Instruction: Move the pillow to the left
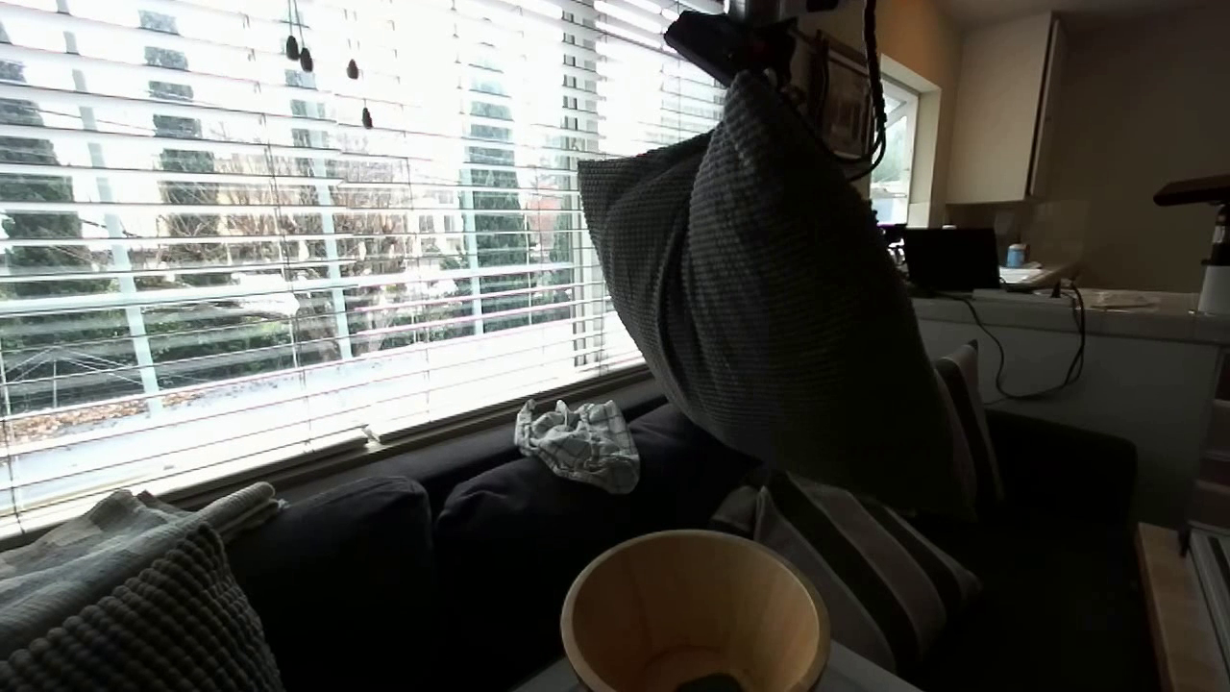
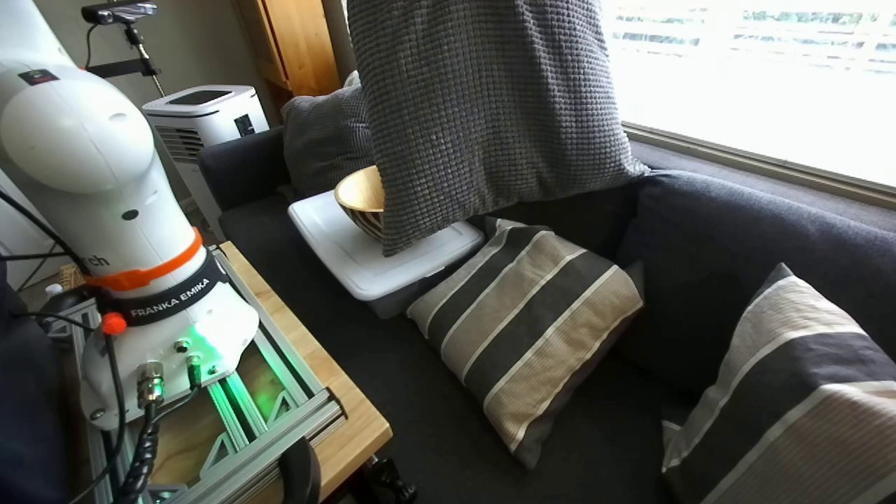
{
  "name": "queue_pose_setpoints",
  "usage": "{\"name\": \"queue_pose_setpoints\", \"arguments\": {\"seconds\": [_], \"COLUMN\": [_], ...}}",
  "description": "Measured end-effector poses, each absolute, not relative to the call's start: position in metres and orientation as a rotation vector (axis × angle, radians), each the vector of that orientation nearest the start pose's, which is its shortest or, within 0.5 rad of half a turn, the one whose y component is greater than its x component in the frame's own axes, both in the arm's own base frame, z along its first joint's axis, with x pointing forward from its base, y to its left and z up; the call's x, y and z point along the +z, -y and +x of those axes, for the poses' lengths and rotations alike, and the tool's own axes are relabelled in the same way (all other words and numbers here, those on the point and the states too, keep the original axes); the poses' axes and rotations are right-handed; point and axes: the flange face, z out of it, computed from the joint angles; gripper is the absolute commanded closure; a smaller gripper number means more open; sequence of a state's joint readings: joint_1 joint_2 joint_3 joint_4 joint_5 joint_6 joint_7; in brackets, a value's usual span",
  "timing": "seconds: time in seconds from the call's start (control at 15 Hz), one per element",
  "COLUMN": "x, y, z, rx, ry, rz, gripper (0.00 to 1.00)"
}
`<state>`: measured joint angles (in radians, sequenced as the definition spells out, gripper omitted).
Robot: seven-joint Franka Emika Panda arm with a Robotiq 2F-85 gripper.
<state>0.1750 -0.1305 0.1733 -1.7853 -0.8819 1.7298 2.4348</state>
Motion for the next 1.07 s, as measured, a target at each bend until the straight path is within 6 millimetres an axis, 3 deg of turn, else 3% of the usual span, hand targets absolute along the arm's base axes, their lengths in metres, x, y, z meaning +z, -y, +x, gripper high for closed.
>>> {"name": "queue_pose_setpoints", "arguments": {"seconds": [0.53,0.67,0.8,1.07], "x": [0.635,0.636,0.654,0.715], "y": [-0.118,-0.118,-0.122,-0.14], "z": [0.521,0.52,0.512,0.481], "rx": [-1.4,-1.408,-1.416,-1.404], "ry": [-2.464,-2.527,-2.594,-2.678], "rz": [-1.573,-1.474,-1.344,-1.071], "gripper": [0.99,0.99,0.99,0.99]}}
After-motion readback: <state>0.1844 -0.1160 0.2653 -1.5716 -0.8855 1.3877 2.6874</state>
